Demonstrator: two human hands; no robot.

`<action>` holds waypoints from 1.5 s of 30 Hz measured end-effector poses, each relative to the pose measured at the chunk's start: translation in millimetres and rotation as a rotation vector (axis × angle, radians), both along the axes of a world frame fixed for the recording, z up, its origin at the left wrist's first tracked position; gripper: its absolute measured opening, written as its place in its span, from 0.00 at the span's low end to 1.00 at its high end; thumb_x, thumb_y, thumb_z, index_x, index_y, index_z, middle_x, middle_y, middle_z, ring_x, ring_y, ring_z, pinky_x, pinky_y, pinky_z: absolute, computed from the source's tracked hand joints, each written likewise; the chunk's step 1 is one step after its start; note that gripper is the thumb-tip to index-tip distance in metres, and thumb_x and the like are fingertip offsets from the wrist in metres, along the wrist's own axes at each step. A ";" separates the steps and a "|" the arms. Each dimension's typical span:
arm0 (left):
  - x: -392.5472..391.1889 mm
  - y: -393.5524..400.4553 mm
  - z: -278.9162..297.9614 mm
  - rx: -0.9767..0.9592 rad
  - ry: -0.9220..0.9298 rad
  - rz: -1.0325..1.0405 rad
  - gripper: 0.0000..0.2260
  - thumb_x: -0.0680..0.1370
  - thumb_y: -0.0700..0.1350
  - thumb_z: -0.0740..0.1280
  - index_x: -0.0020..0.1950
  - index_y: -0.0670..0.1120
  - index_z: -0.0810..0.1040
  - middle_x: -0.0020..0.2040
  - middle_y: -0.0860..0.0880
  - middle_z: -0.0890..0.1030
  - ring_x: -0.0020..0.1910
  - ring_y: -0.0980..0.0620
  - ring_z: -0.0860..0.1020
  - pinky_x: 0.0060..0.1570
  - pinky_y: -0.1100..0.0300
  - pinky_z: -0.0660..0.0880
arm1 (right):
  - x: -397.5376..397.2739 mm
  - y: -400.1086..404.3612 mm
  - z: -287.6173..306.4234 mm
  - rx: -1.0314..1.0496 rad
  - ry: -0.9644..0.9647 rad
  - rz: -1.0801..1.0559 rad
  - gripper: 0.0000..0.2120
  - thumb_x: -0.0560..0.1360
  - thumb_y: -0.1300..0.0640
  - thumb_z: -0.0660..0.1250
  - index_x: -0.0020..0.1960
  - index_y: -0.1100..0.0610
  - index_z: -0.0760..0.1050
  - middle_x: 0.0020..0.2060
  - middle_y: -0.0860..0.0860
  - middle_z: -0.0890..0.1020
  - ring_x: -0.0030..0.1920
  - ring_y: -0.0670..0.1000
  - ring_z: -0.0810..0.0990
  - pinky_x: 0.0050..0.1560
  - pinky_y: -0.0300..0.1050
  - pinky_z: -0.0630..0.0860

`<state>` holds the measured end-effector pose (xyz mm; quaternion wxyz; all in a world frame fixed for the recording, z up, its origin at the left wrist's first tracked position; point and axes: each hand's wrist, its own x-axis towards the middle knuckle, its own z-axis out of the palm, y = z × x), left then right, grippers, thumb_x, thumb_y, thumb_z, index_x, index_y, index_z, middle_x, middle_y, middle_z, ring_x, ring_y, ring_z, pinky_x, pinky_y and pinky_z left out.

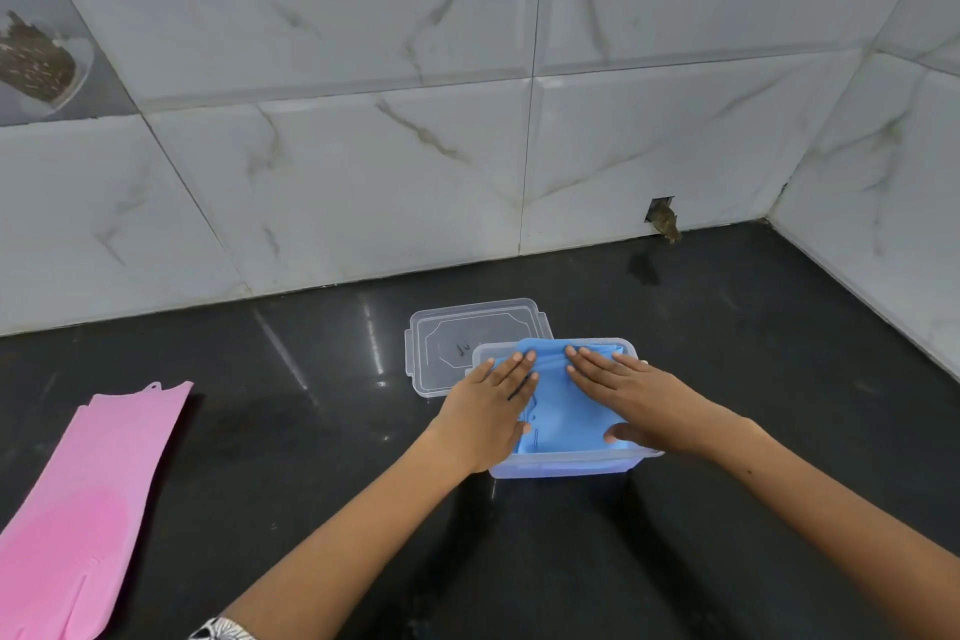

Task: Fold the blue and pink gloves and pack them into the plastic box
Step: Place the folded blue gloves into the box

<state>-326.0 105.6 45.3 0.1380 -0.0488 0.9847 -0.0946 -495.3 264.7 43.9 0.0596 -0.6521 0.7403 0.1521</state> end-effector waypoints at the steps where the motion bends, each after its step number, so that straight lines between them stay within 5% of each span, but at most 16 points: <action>1: -1.9 -0.3 0.1 0.003 -0.028 0.000 0.28 0.83 0.55 0.47 0.77 0.44 0.40 0.78 0.47 0.38 0.77 0.50 0.38 0.74 0.53 0.39 | -0.3 -0.9 0.2 0.026 0.005 0.013 0.41 0.77 0.47 0.62 0.76 0.54 0.36 0.72 0.48 0.33 0.70 0.45 0.31 0.69 0.44 0.35; 9: -23.8 1.2 -4.9 -0.012 -0.216 0.035 0.27 0.83 0.54 0.47 0.78 0.45 0.44 0.79 0.47 0.42 0.77 0.51 0.43 0.76 0.52 0.43 | -1.3 -13.8 -4.1 0.184 0.023 0.053 0.38 0.78 0.48 0.60 0.76 0.56 0.39 0.77 0.52 0.40 0.76 0.50 0.40 0.74 0.49 0.39; 15: -29.9 -2.9 -9.5 -0.062 -0.192 -0.032 0.25 0.83 0.53 0.49 0.78 0.46 0.46 0.79 0.49 0.44 0.77 0.51 0.44 0.75 0.52 0.44 | 1.8 -20.1 -7.9 0.227 0.023 0.027 0.35 0.79 0.50 0.58 0.76 0.57 0.41 0.77 0.52 0.42 0.76 0.51 0.41 0.75 0.51 0.42; 22: -16.7 -15.3 -2.0 0.108 0.157 -0.094 0.20 0.83 0.48 0.54 0.75 0.47 0.61 0.77 0.48 0.58 0.77 0.50 0.54 0.75 0.54 0.47 | 0.6 -8.0 -6.7 -0.099 -0.050 0.010 0.25 0.81 0.60 0.54 0.76 0.53 0.53 0.77 0.51 0.50 0.77 0.50 0.50 0.75 0.49 0.51; 27: -1.4 -10.2 -6.0 0.281 0.358 0.028 0.20 0.84 0.47 0.51 0.77 0.48 0.57 0.78 0.49 0.55 0.77 0.52 0.51 0.75 0.58 0.44 | 16.6 0.6 -4.6 -0.469 -0.211 -0.160 0.19 0.79 0.60 0.58 0.69 0.51 0.69 0.72 0.47 0.66 0.71 0.51 0.68 0.68 0.44 0.66; 30: 2.3 -2.1 -10.9 0.321 0.356 0.100 0.22 0.84 0.50 0.47 0.78 0.47 0.50 0.79 0.48 0.48 0.77 0.53 0.45 0.74 0.58 0.40 | 37.3 -2.9 -11.8 -0.601 -0.406 -0.324 0.18 0.80 0.57 0.58 0.70 0.55 0.69 0.71 0.49 0.68 0.72 0.49 0.66 0.70 0.39 0.61; 34: 7.4 11.9 -17.9 0.347 0.395 0.181 0.23 0.84 0.51 0.46 0.78 0.48 0.47 0.79 0.49 0.45 0.77 0.54 0.41 0.72 0.61 0.35 | 37.3 0.8 -13.5 -0.567 -0.365 -0.299 0.21 0.81 0.51 0.55 0.73 0.54 0.62 0.74 0.47 0.62 0.75 0.44 0.56 0.69 0.29 0.41; 45: 8.2 24.4 -14.6 0.386 0.438 0.226 0.23 0.84 0.51 0.48 0.78 0.49 0.48 0.79 0.50 0.46 0.77 0.55 0.43 0.72 0.61 0.36 | 36.8 12.2 -4.3 -0.537 -0.378 -0.288 0.20 0.81 0.54 0.57 0.72 0.56 0.64 0.73 0.50 0.64 0.74 0.47 0.60 0.72 0.35 0.50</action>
